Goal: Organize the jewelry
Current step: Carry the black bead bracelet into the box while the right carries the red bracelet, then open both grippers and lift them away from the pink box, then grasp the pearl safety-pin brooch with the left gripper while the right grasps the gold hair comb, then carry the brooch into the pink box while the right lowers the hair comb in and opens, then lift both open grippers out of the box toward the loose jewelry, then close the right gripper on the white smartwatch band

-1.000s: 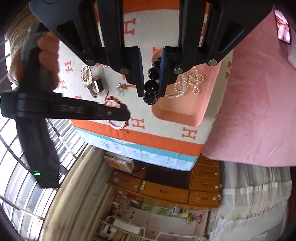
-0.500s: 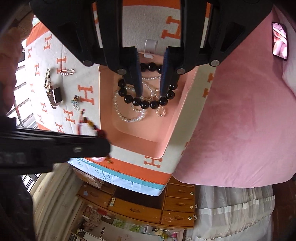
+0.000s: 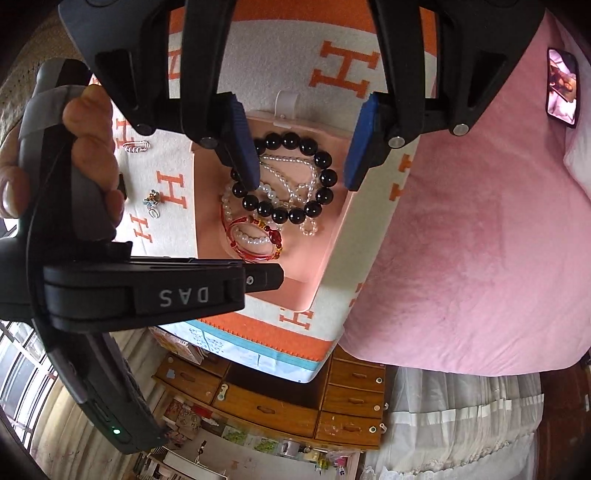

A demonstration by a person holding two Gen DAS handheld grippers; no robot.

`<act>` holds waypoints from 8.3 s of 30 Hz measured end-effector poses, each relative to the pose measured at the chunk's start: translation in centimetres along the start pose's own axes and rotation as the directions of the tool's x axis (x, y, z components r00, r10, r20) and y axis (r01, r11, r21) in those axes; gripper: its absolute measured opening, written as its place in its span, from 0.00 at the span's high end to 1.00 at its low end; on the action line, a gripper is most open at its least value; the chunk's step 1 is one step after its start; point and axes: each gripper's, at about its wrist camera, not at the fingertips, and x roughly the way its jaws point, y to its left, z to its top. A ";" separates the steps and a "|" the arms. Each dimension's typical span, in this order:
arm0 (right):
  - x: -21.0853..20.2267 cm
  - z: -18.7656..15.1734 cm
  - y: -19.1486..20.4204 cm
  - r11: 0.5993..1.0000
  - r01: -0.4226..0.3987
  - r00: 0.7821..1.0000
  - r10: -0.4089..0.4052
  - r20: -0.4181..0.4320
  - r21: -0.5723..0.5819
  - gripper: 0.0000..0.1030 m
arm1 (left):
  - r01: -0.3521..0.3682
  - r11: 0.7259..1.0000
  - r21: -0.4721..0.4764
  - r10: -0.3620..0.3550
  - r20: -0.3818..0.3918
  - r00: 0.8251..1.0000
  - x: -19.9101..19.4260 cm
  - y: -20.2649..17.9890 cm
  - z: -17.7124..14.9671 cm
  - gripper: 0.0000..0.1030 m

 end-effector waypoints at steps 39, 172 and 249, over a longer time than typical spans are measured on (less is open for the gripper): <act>-25.1 -18.2 -9.6 0.998 -0.061 0.937 0.045 0.346 0.036 0.65 | 0.019 0.976 0.218 -0.023 0.016 1.000 -4.4 -12.0 -1.8 0.57; 0.4 1.0 0.1 0.993 0.116 0.992 -0.114 0.052 -0.036 0.97 | 0.026 0.980 0.196 -0.012 -0.069 0.998 1.4 -1.2 -0.9 0.67; -12.4 -17.4 -26.6 0.969 0.236 0.968 -0.242 0.074 0.075 0.92 | 0.042 0.975 0.216 0.019 -0.274 0.962 11.9 -21.9 2.3 0.44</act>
